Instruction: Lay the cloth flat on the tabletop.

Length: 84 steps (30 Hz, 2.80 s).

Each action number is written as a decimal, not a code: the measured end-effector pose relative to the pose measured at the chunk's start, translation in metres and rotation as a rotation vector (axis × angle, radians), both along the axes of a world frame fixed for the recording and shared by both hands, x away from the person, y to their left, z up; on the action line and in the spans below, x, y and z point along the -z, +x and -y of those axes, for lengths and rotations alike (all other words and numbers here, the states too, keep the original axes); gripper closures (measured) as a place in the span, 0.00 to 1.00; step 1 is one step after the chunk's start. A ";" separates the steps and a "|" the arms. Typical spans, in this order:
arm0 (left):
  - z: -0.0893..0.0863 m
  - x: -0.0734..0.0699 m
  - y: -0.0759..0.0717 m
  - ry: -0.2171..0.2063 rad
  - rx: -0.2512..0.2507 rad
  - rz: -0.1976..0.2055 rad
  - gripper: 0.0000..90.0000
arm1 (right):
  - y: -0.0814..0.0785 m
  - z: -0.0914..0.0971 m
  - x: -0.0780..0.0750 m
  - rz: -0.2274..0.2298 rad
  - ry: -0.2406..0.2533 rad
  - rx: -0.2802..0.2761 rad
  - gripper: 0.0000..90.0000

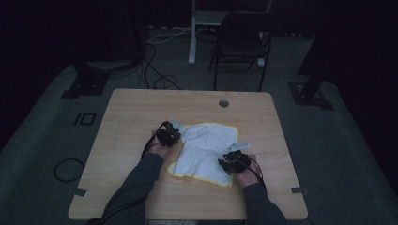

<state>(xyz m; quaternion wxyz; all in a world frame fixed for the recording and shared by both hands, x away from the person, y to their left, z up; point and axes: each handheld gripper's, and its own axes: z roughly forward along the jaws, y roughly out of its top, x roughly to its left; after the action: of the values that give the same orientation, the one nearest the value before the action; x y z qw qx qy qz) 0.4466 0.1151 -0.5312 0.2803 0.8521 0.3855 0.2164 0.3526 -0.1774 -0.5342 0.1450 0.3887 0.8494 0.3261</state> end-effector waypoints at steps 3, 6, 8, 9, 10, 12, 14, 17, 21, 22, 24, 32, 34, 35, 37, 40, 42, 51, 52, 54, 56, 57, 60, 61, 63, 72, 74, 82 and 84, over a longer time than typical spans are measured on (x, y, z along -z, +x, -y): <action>-0.008 0.000 0.001 0.002 -0.015 -0.002 1.00 | 0.001 0.006 0.000 0.001 -0.007 0.011 0.71; -0.016 0.000 0.002 0.002 -0.035 -0.001 1.00 | 0.001 0.012 0.000 0.005 -0.016 0.026 0.70; -0.020 -0.001 0.003 0.005 -0.045 -0.002 1.00 | 0.002 0.015 -0.001 0.012 -0.026 0.034 0.70; -0.021 0.000 0.003 0.003 -0.049 -0.002 1.00 | 0.002 0.017 -0.001 0.014 -0.029 0.040 0.69; -0.021 0.000 0.003 0.003 -0.049 -0.002 1.00 | 0.002 0.017 -0.001 0.014 -0.029 0.040 0.69; -0.022 0.000 0.003 0.004 -0.052 0.000 1.00 | 0.004 0.023 -0.001 0.020 -0.038 0.059 0.69; -0.021 0.000 0.003 0.009 -0.057 0.005 1.00 | 0.005 0.026 -0.001 0.025 -0.043 0.069 0.69; -0.018 0.000 0.001 0.006 -0.074 0.017 0.97 | 0.007 0.030 -0.001 0.032 -0.049 0.095 0.69; -0.010 -0.001 -0.007 0.031 -0.061 0.045 0.94 | 0.012 0.035 -0.001 0.037 -0.056 0.133 0.69; -0.009 -0.002 -0.010 0.034 -0.058 0.052 0.93 | 0.012 0.036 -0.001 0.036 -0.056 0.142 0.69; -0.006 -0.005 -0.017 0.022 -0.051 0.067 0.92 | 0.012 0.037 -0.001 0.031 -0.052 0.150 0.69; 0.006 -0.007 -0.070 -0.029 0.047 0.082 0.90 | 0.009 0.036 0.000 0.038 -0.058 0.147 0.68; 0.009 -0.007 -0.082 -0.054 0.076 0.068 0.90 | 0.009 0.036 0.000 0.039 -0.059 0.146 0.68; 0.011 -0.006 -0.087 -0.061 0.091 0.058 0.90 | 0.008 0.036 0.000 0.038 -0.058 0.147 0.68; 0.017 -0.004 -0.097 -0.060 0.119 0.045 0.91 | 0.008 0.036 0.000 0.037 -0.059 0.147 0.68; 0.024 0.002 -0.109 -0.070 0.153 0.019 0.92 | 0.008 0.036 0.000 0.037 -0.056 0.147 0.68; 0.026 0.006 -0.114 -0.076 0.160 0.011 0.92 | 0.008 0.036 0.000 0.037 -0.057 0.147 0.68; 0.021 0.006 -0.129 -0.056 0.162 0.018 0.92 | 0.008 0.037 0.000 0.036 -0.047 0.149 0.67; 0.020 0.006 -0.130 -0.055 0.158 0.015 0.92 | 0.008 0.037 0.000 0.036 -0.047 0.149 0.67; 0.017 0.004 -0.131 -0.076 0.146 0.019 0.92 | 0.008 0.037 0.000 0.037 -0.049 0.149 0.67; 0.015 0.000 -0.133 -0.107 0.143 0.032 0.91 | 0.008 0.037 0.000 0.037 -0.049 0.149 0.67; 0.016 -0.003 -0.134 -0.121 0.153 0.038 0.91 | 0.008 0.037 0.000 0.037 -0.049 0.150 0.67; 0.022 -0.006 -0.139 -0.132 0.207 0.049 0.90 | 0.008 0.037 0.000 0.035 -0.047 0.151 0.67; 0.025 -0.005 -0.141 -0.123 0.216 0.043 0.90 | 0.008 0.037 0.000 0.035 -0.047 0.151 0.67; 0.029 0.000 -0.142 -0.099 0.224 0.029 0.90 | 0.008 0.037 0.000 0.036 -0.048 0.152 0.67; 0.022 0.008 -0.146 -0.090 0.211 0.013 0.95 | 0.007 0.038 0.001 0.042 -0.048 0.152 0.66; 0.018 0.008 -0.148 -0.093 0.204 0.015 0.95 | 0.006 0.038 0.000 0.042 -0.050 0.151 0.66; 0.002 0.007 -0.151 -0.090 0.177 0.007 0.96 | 0.002 0.034 0.000 0.047 -0.061 0.149 0.64; -0.001 0.007 -0.150 -0.093 0.167 0.010 0.96 | -0.002 0.032 0.001 0.051 -0.059 0.142 0.64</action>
<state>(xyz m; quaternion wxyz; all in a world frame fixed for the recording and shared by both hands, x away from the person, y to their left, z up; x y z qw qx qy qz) 0.2962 0.1164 -0.5384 0.3382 0.8664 0.3213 0.1782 0.3509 -0.2094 -0.5348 0.2009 0.4352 0.8249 0.2998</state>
